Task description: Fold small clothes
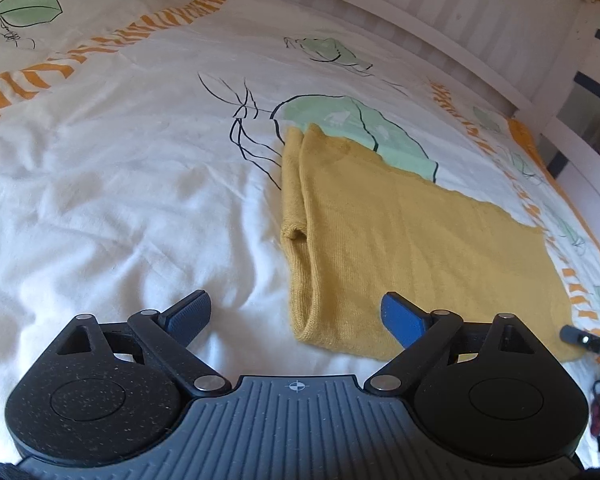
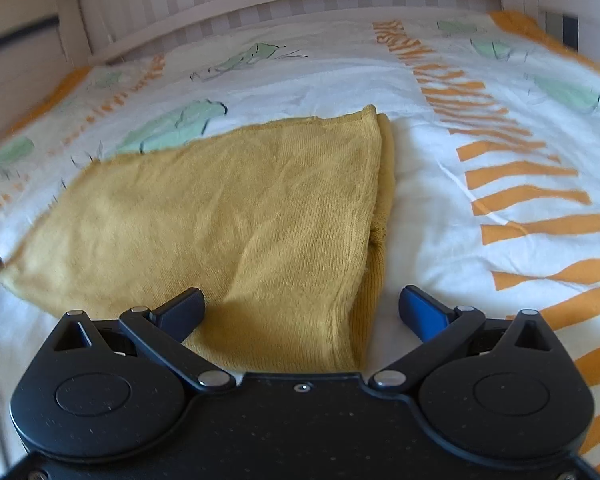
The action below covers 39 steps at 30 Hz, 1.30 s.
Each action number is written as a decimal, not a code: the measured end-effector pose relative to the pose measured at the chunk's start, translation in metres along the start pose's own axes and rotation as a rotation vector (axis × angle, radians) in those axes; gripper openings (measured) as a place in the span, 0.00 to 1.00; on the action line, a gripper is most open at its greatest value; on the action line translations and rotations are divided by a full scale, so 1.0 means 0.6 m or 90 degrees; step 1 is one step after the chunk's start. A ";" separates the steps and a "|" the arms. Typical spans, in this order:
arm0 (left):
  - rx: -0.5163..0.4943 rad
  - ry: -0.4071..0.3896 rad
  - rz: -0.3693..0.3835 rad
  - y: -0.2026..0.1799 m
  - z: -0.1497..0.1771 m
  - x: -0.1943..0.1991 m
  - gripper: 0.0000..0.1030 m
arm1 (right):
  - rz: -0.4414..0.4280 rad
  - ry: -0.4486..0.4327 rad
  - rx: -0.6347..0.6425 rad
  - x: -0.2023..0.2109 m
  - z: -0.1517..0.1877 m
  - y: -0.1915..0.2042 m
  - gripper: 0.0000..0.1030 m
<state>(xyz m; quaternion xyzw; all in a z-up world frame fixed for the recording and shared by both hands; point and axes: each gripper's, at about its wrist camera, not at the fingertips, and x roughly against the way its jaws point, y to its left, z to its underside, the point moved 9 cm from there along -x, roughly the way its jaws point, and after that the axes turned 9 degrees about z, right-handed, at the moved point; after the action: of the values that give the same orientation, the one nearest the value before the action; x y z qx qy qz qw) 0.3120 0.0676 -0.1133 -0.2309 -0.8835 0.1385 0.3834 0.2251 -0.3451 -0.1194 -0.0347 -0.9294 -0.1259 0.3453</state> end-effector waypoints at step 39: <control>-0.101 -0.009 -0.061 -0.028 0.001 0.004 0.90 | 0.189 0.004 0.277 -0.068 -0.017 0.220 0.99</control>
<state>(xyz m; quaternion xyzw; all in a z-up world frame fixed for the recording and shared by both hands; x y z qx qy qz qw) 0.3050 0.0543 -0.1047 -0.2167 -0.9045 0.0512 0.3636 0.2827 -0.2196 -0.1109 -0.0952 -0.9184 0.1285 0.3620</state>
